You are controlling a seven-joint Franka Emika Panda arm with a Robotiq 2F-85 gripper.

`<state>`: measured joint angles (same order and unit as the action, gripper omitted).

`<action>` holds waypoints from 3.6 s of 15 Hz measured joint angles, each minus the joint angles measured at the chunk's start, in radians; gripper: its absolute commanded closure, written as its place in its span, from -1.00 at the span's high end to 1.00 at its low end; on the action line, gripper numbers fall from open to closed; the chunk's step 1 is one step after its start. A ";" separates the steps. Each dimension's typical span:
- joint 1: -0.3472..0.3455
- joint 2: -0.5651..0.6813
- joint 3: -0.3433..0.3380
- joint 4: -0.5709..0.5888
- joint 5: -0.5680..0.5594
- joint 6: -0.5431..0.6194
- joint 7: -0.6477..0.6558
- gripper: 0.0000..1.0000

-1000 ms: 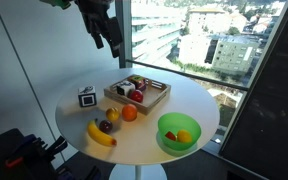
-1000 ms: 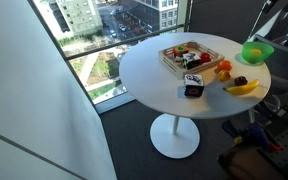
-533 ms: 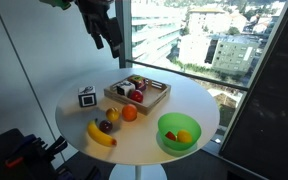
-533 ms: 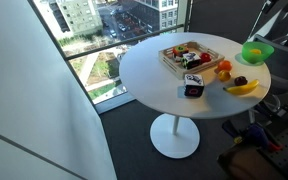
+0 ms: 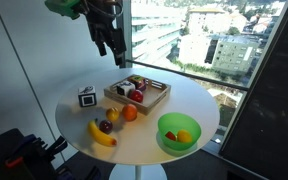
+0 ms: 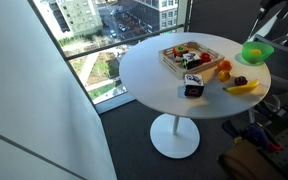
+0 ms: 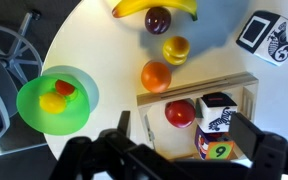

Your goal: Put the orange in the bowl

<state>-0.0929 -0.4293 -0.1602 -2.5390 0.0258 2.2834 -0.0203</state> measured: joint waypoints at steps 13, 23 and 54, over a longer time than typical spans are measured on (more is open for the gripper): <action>0.001 0.284 0.045 0.135 -0.050 -0.087 0.044 1.00; -0.005 0.417 0.046 0.180 -0.126 -0.095 0.069 1.00; -0.036 0.559 0.031 0.177 -0.105 -0.007 -0.169 1.00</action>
<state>-0.1285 0.1296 -0.1290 -2.3620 -0.0792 2.2762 -0.1898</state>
